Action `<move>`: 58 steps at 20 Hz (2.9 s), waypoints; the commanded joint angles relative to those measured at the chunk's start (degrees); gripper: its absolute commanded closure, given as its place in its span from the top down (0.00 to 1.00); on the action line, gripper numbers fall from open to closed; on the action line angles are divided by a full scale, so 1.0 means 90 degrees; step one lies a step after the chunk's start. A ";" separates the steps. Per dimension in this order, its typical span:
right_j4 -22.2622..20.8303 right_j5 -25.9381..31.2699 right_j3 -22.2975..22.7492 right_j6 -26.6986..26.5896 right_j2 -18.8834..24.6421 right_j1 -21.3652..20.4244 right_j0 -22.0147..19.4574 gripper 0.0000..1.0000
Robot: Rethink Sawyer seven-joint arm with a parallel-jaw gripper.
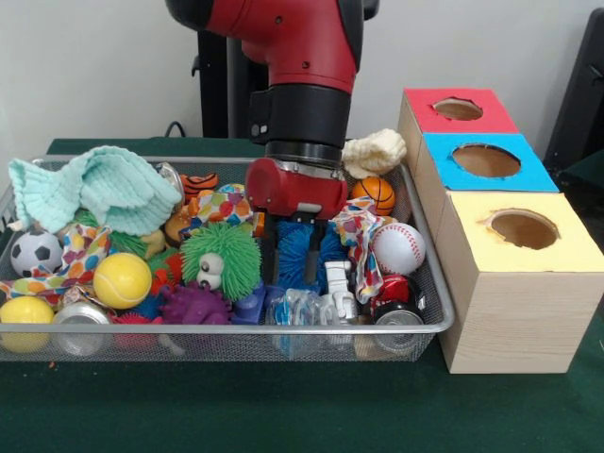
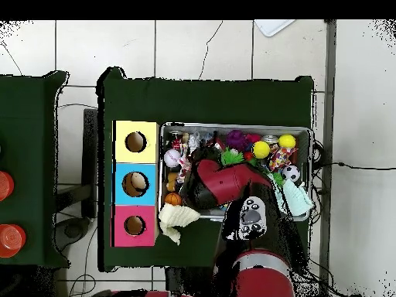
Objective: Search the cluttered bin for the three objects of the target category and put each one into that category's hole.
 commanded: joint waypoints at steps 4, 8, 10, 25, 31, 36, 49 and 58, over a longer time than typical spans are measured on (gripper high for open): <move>-0.0219 -0.0153 -0.0612 0.0520 -0.0224 0.0550 0.0048 1.00; -0.0181 -0.0068 -0.0630 0.0615 0.0070 0.0689 -0.0087 1.00; -0.0231 0.0134 -0.0546 0.0598 0.0441 0.0642 -0.0271 1.00; -0.0318 0.0600 -0.0231 0.0387 0.1154 0.0461 -0.0651 1.00; -0.0321 0.1005 -0.0078 0.0175 0.1358 0.0176 -0.0748 1.00; -0.0380 0.1450 0.0205 -0.0110 0.1589 -0.0157 -0.0922 1.00; -0.0479 0.2318 0.0624 -0.0462 0.1939 -0.0324 -0.1271 1.00; -0.0087 0.2397 0.0840 -0.0027 0.2274 0.0129 -0.1663 1.00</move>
